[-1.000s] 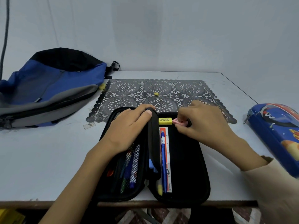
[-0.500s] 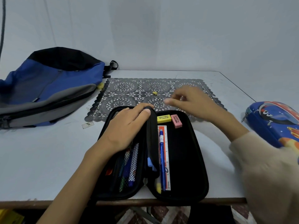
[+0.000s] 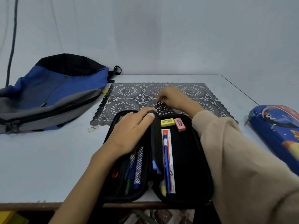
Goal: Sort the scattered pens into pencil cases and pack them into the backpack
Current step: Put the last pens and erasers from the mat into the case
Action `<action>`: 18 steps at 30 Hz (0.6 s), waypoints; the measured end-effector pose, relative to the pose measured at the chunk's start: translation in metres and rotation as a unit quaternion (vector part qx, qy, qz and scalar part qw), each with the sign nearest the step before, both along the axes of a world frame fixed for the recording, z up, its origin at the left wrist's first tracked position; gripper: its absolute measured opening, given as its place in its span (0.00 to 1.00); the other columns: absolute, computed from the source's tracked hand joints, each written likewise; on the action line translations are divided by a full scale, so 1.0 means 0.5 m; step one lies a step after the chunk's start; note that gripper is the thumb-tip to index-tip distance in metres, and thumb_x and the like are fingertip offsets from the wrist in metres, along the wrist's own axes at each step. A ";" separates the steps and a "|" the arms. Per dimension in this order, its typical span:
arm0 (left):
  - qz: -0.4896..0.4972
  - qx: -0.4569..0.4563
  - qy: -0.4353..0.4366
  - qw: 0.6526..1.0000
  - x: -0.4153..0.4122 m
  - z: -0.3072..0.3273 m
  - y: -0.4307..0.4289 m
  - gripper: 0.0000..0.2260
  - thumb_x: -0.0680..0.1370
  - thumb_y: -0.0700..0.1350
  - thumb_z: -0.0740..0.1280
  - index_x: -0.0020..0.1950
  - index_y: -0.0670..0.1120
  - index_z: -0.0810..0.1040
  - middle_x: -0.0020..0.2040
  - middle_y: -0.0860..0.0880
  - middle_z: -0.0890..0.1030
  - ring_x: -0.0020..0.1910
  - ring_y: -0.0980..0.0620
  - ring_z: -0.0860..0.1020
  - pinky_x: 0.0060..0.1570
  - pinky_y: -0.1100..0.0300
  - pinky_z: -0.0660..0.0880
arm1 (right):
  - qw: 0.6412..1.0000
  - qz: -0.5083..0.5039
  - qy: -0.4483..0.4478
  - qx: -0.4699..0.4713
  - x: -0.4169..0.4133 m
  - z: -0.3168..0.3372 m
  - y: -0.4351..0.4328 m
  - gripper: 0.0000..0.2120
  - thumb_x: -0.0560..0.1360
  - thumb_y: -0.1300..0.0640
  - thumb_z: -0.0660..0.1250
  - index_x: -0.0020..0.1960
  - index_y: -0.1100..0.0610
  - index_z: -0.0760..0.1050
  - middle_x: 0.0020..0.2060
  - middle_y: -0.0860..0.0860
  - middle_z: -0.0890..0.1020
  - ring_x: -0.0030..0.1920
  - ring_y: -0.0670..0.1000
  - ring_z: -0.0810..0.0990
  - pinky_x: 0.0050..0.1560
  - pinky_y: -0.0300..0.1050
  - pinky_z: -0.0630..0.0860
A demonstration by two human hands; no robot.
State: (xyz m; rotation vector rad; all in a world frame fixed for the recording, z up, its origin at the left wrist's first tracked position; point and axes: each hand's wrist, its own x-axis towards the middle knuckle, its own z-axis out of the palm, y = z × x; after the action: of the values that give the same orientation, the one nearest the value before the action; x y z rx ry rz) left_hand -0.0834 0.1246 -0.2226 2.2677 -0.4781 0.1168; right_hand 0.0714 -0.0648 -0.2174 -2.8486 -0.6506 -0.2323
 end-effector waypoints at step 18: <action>0.021 0.013 0.003 1.000 -0.005 0.003 -0.005 0.24 0.74 0.65 0.47 0.63 0.62 0.72 0.58 0.57 0.79 0.65 0.51 0.71 0.69 0.50 0.63 | 0.988 0.076 0.097 0.089 -0.222 0.071 -0.012 0.06 0.67 0.63 0.77 0.42 0.55 0.84 0.35 0.49 0.84 0.36 0.49 0.82 0.38 0.40 0.76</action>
State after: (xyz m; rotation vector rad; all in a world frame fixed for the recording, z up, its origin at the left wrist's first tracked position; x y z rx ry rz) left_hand -0.0860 0.1223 -0.2209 2.3042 -0.4322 0.1260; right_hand -0.0395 -0.0708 -0.1819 -2.5943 -0.7612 0.0125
